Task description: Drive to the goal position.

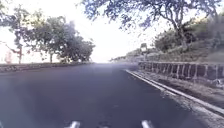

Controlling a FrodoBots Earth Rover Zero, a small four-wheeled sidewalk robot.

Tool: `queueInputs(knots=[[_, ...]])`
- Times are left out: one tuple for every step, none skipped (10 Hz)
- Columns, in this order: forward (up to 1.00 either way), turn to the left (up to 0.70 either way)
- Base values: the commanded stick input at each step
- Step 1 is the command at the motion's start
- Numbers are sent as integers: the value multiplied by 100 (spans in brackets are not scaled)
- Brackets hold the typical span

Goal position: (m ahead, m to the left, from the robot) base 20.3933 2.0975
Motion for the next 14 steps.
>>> queueInputs(knots=[[70, 0], [70, -12], [70, -26], [70, -35], [70, -35], [70, -35], [70, 0], [70, 0], [70, 0], [70, -13], [70, -27], [70, -30], [70, -17], [70, -4]])
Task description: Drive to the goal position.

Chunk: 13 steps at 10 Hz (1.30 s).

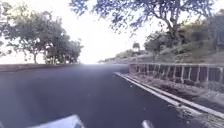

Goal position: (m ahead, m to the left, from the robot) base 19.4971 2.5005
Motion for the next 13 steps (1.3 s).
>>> queueInputs(knots=[[70, 0], [70, 0], [70, 0], [70, 0], [70, 0], [70, 0], [70, 0], [70, 0], [70, 0], [70, 0], [70, 0], [70, 0], [70, 0]])
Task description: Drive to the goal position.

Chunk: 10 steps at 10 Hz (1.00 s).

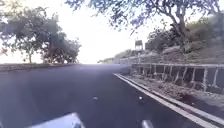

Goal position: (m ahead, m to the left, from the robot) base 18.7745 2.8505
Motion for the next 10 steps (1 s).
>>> queueInputs(knots=[[70, 0], [70, 0], [70, 0], [70, 0], [70, 0], [70, 0], [70, 0], [70, 0], [70, 0], [70, 0]])
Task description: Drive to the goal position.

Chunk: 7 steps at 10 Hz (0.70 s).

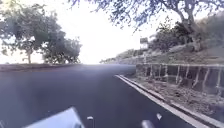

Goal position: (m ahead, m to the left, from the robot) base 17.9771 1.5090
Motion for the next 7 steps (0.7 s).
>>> queueInputs(knots=[[70, 0], [70, 0], [70, 0], [70, 0], [70, 0], [70, 0], [70, 0]])
